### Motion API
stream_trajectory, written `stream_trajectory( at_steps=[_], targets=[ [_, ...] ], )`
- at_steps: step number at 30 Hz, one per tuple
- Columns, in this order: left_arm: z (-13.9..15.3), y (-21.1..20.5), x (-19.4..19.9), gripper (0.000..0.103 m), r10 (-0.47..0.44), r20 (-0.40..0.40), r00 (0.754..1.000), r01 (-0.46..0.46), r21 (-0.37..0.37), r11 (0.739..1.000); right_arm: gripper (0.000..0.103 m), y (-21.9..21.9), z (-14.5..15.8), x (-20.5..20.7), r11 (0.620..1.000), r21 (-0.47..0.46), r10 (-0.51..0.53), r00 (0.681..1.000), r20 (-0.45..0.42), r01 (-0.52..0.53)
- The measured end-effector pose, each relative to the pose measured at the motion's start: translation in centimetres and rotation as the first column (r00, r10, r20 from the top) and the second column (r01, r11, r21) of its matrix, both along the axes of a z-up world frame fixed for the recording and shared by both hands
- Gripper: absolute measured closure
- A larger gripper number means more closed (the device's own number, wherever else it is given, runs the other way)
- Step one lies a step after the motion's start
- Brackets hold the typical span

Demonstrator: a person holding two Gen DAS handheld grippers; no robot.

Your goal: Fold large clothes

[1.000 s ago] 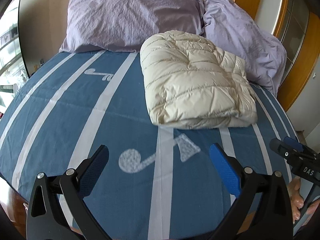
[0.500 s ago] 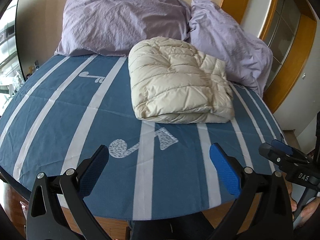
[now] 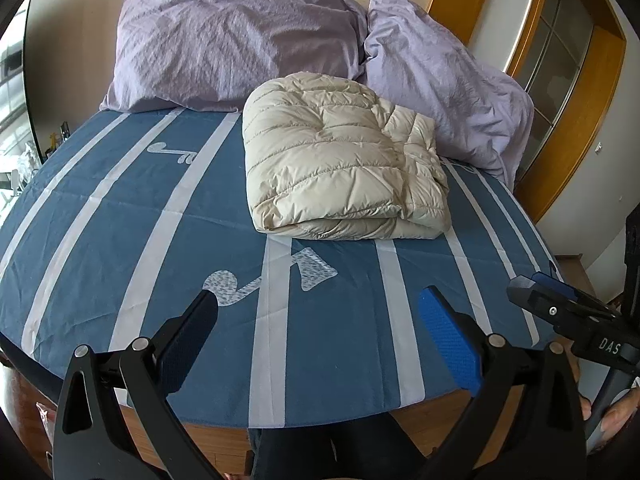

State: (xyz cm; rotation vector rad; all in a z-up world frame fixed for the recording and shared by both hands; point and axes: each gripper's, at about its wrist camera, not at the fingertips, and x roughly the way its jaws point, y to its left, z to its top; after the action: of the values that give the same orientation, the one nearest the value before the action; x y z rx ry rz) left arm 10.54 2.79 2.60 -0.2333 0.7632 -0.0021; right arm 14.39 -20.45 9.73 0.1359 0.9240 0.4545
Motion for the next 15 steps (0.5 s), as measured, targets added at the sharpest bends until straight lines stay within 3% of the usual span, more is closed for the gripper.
stream_trajectory(
  at_steps=[15],
  targets=[
    [0.17, -0.31, -0.3, 0.001, -0.008, 0.001, 1.0, 0.008, -0.007, 1.0, 0.002, 0.23, 0.04, -0.12, 1.0, 0.015, 0.009, 1.0, -0.006, -0.009]
  ],
)
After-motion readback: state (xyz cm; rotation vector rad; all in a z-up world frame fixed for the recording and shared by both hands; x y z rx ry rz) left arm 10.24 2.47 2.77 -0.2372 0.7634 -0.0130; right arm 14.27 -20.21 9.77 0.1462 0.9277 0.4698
